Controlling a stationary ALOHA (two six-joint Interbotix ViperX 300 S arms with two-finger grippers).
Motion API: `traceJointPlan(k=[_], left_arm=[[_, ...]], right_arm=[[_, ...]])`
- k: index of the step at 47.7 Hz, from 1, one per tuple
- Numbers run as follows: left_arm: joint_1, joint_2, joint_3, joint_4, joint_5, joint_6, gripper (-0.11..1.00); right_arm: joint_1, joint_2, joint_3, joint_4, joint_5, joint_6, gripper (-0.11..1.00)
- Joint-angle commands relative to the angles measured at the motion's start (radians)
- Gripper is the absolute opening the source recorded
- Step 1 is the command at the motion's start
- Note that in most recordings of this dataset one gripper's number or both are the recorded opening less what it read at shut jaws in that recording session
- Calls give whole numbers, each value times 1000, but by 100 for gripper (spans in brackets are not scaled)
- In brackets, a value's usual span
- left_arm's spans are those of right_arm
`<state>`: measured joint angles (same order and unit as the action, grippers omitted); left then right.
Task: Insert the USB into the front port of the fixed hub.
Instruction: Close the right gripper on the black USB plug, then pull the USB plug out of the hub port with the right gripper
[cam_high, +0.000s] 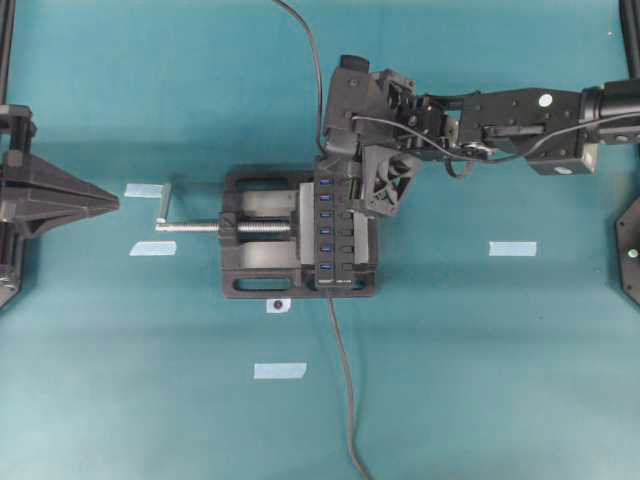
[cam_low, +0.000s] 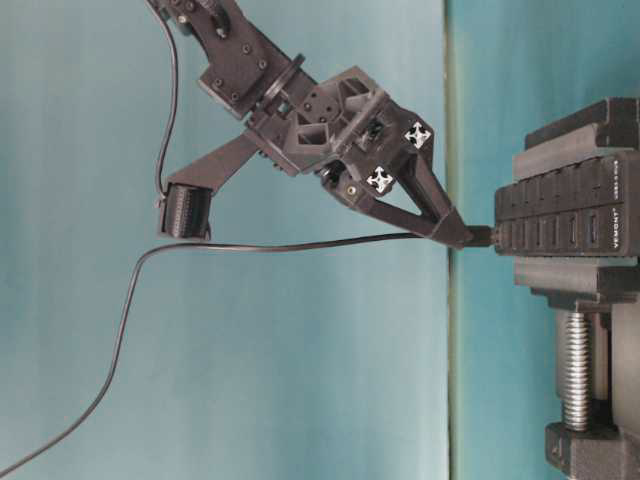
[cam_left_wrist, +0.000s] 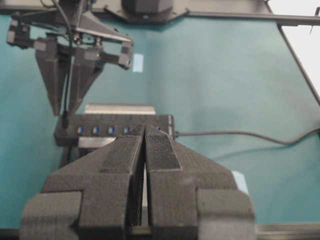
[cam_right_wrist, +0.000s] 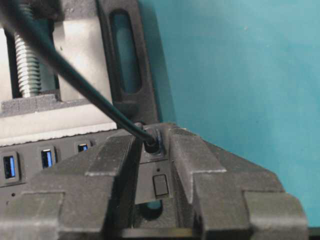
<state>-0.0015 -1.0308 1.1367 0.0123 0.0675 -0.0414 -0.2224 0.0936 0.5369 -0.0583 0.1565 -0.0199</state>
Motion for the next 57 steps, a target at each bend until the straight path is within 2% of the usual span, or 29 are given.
traceJointPlan(k=[1,18,46,57], left_arm=[[0,0,-6,3,-5,-2,0],[0,-17,-3,3,-5,-2,0],[0,-18,-2,3,-5,-2,0],[0,-18,-3,3,-5,-3,0]], right_arm=[[2,-32,-9,3,-8,-5,21],[9,-40,-11,26,-8,5,10],[20,-89,-14,34,0,29,10],[25,-117,-17,43,66,31,10]])
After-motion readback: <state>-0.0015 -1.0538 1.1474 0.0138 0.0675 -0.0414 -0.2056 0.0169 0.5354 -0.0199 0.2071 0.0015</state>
